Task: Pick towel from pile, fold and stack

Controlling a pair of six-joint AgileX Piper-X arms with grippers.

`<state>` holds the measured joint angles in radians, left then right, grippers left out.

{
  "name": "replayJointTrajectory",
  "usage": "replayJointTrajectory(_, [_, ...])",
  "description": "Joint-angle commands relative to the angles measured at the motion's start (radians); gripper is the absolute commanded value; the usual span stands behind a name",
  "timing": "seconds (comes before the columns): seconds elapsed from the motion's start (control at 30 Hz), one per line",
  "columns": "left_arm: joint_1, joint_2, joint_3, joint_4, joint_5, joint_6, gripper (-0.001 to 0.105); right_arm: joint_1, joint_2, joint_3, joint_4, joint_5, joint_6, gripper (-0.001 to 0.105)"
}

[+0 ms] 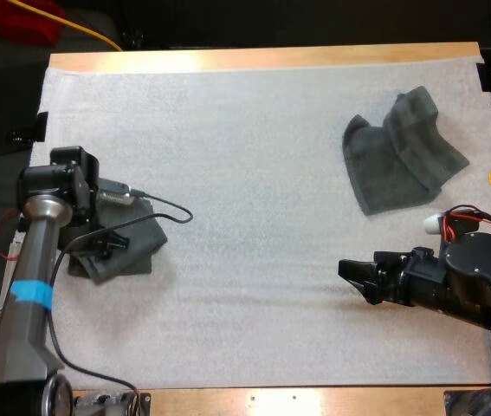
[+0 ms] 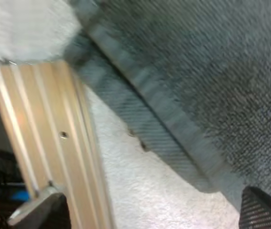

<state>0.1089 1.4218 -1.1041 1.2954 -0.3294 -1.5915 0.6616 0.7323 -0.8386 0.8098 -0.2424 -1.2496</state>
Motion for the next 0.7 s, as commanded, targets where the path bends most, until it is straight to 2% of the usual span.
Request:
replayJointTrajectory(0.0, [0.0, -0.049, -0.036, 0.014, 0.007, -0.022, 0.07, 0.002, -0.007, 0.0, -0.005, -0.009, -0.01, 0.07])
replayJointTrajectory(0.07, [0.0, -0.082, -0.057, 0.013, 0.067, -0.024, 0.07, 0.002, -0.007, 0.0, -0.005, -0.009, -0.01, 0.07])
replayJointTrajectory(0.1, [0.0, -0.136, -0.085, 0.012, 0.246, -0.033, 0.07, 0.002, -0.007, 0.0, -0.005, -0.009, -0.01, 0.07])
replayJointTrajectory(0.13, [0.0, -0.145, -0.088, 0.011, 0.298, -0.033, 0.07, 0.002, -0.007, 0.0, -0.005, -0.009, -0.01, 0.07])
replayJointTrajectory(0.17, [0.0, -0.164, -0.094, 0.008, 0.4, -0.035, 0.07, 0.002, -0.007, 0.0, -0.005, -0.009, -0.01, 0.07])
replayJointTrajectory(0.23, [0.0, -0.182, -0.095, 0.001, 0.488, -0.035, 0.07, 0.002, -0.007, 0.0, -0.005, -0.009, -0.01, 0.07])
replayJointTrajectory(0.33, [0.0, -0.188, -0.095, -0.021, 0.497, -0.032, 0.07, 0.002, -0.007, 0.0, -0.005, -0.012, -0.01, 0.07])
replayJointTrajectory(0.53, [0.0, -0.187, -0.077, -0.103, 0.421, -0.024, 0.07, 0.002, -0.007, 0.0, -0.005, -0.03, -0.01, 0.07])
replayJointTrajectory(0.67, [0.0, -0.182, 0.007, -0.254, 0.363, -0.026, 0.07, 0.002, -0.007, 0.0, -0.005, -0.03, -0.01, 0.07])
